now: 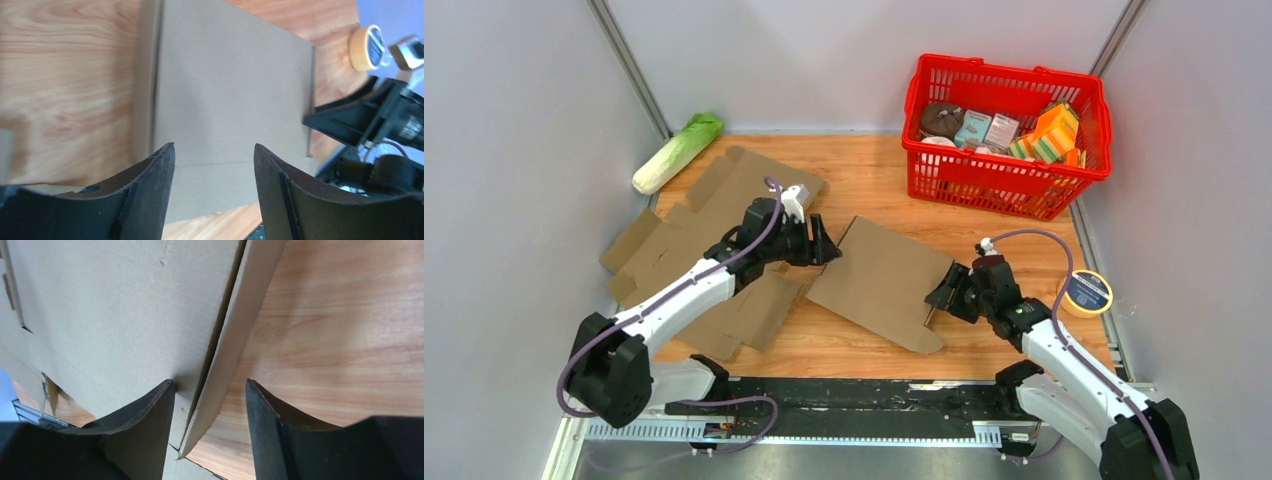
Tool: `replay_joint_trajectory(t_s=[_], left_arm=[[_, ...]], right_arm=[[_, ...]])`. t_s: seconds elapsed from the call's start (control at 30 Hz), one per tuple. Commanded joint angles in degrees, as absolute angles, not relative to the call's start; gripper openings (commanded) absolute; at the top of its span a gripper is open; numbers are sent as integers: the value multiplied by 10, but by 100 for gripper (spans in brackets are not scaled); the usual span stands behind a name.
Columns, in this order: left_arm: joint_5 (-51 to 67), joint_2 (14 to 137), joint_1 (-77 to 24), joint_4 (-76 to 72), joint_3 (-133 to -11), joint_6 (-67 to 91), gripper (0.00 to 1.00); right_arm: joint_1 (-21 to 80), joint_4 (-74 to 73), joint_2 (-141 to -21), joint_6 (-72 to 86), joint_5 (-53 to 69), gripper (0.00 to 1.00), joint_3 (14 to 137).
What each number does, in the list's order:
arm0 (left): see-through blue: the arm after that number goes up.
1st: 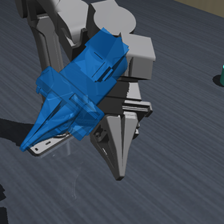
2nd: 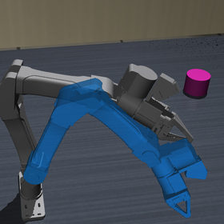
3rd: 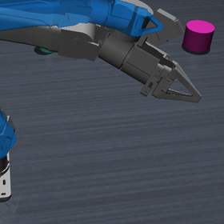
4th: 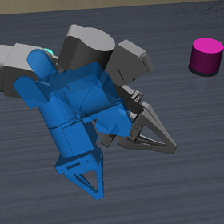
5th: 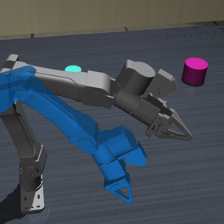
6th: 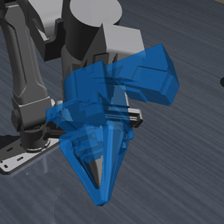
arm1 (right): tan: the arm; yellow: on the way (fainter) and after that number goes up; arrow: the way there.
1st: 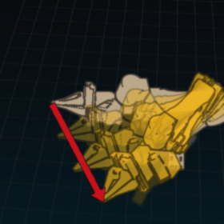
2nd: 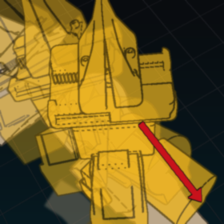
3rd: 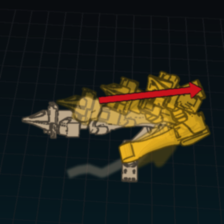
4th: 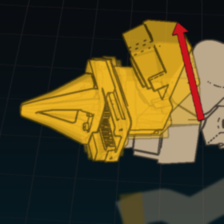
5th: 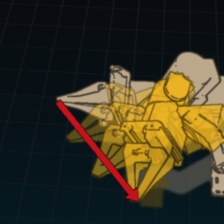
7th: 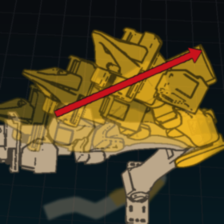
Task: Fold the paper box
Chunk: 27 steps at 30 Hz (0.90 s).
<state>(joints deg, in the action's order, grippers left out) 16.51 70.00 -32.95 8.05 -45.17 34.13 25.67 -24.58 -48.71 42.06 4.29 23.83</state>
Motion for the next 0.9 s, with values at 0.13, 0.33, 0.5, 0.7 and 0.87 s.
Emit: replay_joint_trajectory(t_s=[0.13, 0.33, 0.5, 0.7, 0.87], left_arm=[[182, 799, -263, 91, -488, 309, 75], [217, 862, -255, 64, -508, 318, 78], [254, 872, -254, 2, -477, 347, 78], [279, 889, -254, -33, -470, 359, 79], [294, 905, -254, -56, -462, 375, 79]], right_arm=[[172, -165, -514, 410, 105, 51, 205], [104, -149, -525, 417, 159, 46, 162], [52, -149, -523, 411, 176, 48, 143], [5, -145, -540, 406, 208, 47, 132], [-55, -119, -557, 408, 258, 43, 118]])
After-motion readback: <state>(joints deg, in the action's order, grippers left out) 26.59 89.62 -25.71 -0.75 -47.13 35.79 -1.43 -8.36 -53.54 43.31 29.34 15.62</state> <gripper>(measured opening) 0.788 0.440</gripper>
